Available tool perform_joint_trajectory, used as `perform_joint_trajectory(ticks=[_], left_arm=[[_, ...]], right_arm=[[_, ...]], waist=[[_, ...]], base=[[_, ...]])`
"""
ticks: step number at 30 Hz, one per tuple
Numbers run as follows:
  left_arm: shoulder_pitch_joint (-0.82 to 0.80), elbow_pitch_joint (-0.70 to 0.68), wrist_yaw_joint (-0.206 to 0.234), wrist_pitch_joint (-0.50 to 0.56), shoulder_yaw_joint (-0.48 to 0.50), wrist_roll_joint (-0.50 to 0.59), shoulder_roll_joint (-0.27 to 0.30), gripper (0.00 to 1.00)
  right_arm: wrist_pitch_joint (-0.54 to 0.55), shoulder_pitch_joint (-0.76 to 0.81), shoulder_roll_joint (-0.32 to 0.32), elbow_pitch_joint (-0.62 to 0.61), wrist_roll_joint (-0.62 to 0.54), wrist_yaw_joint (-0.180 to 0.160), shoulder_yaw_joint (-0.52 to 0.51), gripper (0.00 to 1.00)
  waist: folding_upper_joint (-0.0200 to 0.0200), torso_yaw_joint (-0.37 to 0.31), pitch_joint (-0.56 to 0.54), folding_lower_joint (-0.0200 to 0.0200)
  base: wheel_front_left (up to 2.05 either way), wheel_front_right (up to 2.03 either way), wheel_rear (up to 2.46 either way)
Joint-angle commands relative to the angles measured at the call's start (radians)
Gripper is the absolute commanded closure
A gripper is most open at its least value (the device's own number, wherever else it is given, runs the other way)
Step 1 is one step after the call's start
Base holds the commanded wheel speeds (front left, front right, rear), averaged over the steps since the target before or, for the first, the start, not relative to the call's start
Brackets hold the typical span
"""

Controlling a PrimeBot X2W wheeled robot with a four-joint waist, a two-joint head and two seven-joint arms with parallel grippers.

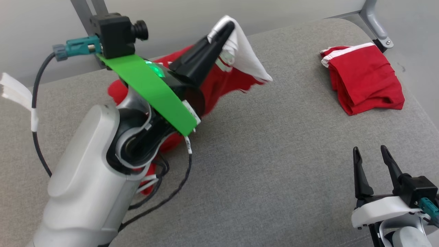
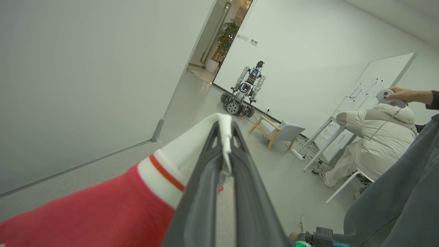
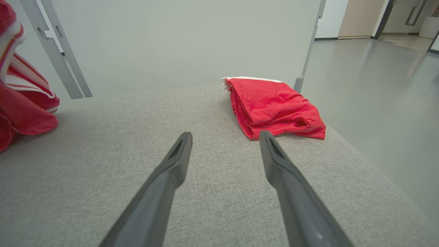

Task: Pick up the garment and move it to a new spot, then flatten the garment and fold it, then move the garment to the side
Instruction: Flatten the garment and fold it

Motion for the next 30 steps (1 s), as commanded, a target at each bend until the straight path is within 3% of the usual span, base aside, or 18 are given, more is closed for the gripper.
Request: perform_joint_trajectory(ticks=[1, 6, 10, 17, 24, 26, 27, 30], left_arm=[[0.018, -0.043, -0.004, 0.018, -0.001, -0.027, 0.010, 1.00], [0.073, -0.177, 0.027, 0.089, -0.019, -0.109, 0.021, 1.00], [0.087, -0.150, 0.054, 0.111, -0.053, -0.088, 0.021, 1.00], [0.072, 0.139, 0.046, 0.031, -0.120, -0.002, -0.058, 1.00], [0.036, 0.497, 0.012, -0.210, -0.209, 0.157, -0.128, 1.00], [0.022, 0.567, 0.011, -0.276, -0.239, 0.203, -0.135, 0.56], [0.022, 0.590, 0.007, -0.300, -0.261, 0.224, -0.138, 0.00], [0.049, 0.591, 0.000, -0.324, -0.321, 0.218, -0.144, 0.00]], right_arm=[[0.000, 0.006, -0.001, 0.003, 0.003, 0.000, 0.000, 0.00], [0.000, 0.006, 0.001, 0.010, 0.004, 0.000, 0.008, 0.00], [0.000, -0.010, 0.004, 0.015, 0.005, 0.000, 0.018, 0.00], [0.000, -0.033, 0.016, 0.027, 0.014, 0.000, 0.048, 0.00], [0.000, -0.019, 0.024, 0.038, 0.015, 0.000, 0.050, 0.00], [0.000, -0.018, 0.024, 0.039, 0.015, 0.000, 0.048, 0.00], [0.000, -0.017, 0.026, 0.038, 0.016, 0.000, 0.045, 0.00], [0.000, -0.003, 0.027, 0.036, 0.015, 0.000, 0.029, 0.00]], waist=[[0.0000, -0.004, 0.001, 0.0000], [0.0000, -0.018, 0.004, 0.0000], [0.0000, -0.037, 0.011, 0.0000], [0.0000, -0.093, 0.041, 0.0000], [0.0000, -0.122, 0.054, 0.0000], [0.0000, -0.123, 0.056, 0.0000], [0.0000, -0.122, 0.056, 0.0000], [0.0000, -0.105, 0.052, 0.0000]], base=[[0.00, 0.00, 0.00], [0.00, 0.00, 0.00], [0.00, 0.00, 0.00], [0.00, 0.00, 0.00], [0.00, 0.00, 0.00], [0.00, 0.00, 0.00], [0.00, 0.00, 0.00], [0.00, 0.00, 0.00]])
